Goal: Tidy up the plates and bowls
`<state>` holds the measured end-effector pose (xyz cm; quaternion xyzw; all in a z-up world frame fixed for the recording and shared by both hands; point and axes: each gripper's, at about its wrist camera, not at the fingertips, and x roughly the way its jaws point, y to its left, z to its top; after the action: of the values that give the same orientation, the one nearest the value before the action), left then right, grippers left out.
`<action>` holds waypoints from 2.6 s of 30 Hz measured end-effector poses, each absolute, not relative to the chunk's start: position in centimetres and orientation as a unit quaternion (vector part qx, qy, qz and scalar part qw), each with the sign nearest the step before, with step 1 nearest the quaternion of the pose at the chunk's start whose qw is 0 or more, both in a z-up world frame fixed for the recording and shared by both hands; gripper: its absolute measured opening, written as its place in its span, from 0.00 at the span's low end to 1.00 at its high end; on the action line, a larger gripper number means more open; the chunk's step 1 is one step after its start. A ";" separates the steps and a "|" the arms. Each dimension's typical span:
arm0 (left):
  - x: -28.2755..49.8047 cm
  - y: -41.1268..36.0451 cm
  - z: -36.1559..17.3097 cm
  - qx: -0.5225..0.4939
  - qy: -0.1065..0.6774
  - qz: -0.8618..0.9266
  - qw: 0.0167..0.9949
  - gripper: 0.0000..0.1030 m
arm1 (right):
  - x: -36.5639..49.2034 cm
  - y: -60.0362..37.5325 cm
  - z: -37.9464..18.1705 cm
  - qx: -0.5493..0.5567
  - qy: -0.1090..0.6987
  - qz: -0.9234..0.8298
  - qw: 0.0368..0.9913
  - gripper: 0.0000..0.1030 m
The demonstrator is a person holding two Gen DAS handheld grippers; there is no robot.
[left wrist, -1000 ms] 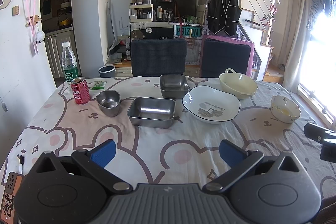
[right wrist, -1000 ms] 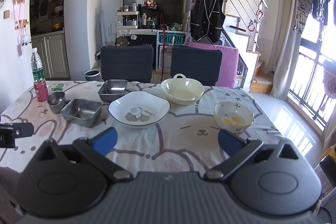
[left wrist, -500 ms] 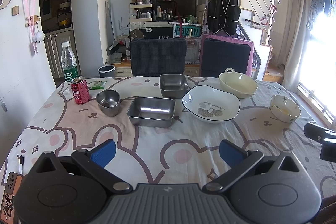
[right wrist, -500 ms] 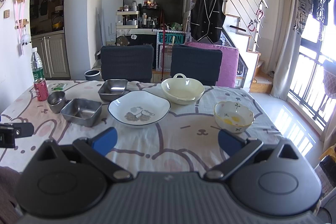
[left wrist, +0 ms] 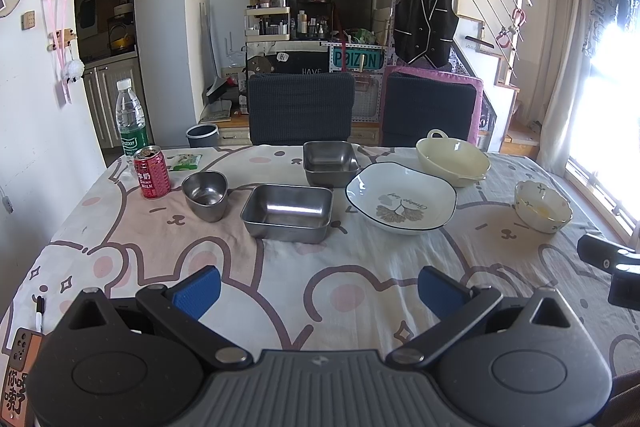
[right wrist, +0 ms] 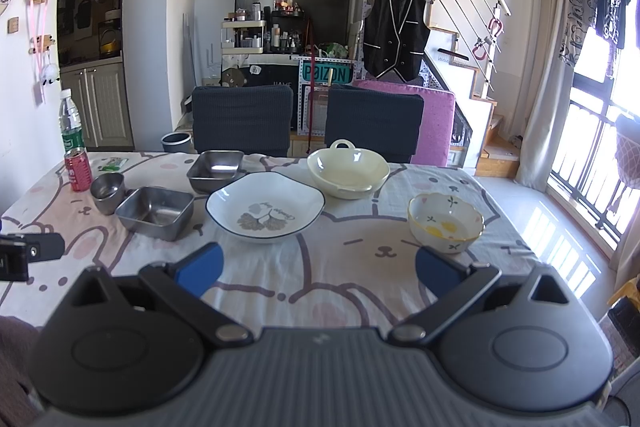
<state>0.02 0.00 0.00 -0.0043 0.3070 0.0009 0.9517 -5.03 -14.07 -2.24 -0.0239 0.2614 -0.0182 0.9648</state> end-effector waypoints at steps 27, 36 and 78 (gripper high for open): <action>-0.1 0.0 0.1 -0.006 0.304 0.004 0.953 1.00 | -5.0 -14.1 -2.4 -0.025 0.262 -0.018 0.965 1.00; 0.9 -0.5 0.4 -0.013 0.308 0.000 0.951 1.00 | -4.8 -14.0 -2.5 -0.014 0.250 -0.014 0.968 1.00; 36.2 -2.5 -6.5 -0.028 0.372 -0.163 0.913 1.00 | 22.8 -21.6 -16.6 0.418 0.419 -0.074 0.802 0.56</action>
<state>36.19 -2.52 -6.50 -0.0284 0.3718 -0.1631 0.9134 22.79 -21.60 -16.60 0.4179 0.4194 -0.0744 0.8025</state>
